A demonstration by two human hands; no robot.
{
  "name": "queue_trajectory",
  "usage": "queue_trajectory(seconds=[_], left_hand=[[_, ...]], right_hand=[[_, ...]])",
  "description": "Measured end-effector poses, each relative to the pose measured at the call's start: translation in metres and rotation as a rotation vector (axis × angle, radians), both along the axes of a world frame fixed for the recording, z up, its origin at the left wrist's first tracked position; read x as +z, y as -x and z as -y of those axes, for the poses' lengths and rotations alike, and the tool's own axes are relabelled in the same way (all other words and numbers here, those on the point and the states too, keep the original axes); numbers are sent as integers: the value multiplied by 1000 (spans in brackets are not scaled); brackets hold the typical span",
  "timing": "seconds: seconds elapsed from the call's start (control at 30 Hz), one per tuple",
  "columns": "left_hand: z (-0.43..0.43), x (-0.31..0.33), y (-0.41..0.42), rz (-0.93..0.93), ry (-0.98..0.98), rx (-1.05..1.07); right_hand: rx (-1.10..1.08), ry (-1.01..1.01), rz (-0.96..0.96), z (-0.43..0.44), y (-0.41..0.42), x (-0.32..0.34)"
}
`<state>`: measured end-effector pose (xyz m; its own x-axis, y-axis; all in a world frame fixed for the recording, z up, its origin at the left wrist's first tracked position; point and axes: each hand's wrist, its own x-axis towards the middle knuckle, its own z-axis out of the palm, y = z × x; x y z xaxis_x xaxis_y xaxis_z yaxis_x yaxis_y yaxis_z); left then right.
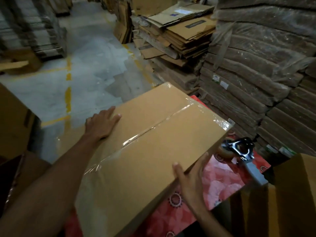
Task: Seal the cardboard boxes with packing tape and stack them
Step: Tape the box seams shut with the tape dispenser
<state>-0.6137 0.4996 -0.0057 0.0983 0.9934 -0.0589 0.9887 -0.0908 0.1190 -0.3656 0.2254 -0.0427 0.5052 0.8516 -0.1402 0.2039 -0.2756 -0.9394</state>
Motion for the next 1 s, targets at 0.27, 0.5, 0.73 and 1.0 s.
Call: queue_trajectory(seconds=[0.27,0.5,0.73,1.0], left_hand=[[67,1,84,-12,73,231],[114,-3,76,-76,178,387],[189,28,-5,-261,237,283],[302,23,-88,-185,47,249]], right_hand=[[318,-22,265,-153,-76,19],[705,83,790,-24,6,33],[913,-69,993,50,-44,29],[486,-115,806,18,-154,22]])
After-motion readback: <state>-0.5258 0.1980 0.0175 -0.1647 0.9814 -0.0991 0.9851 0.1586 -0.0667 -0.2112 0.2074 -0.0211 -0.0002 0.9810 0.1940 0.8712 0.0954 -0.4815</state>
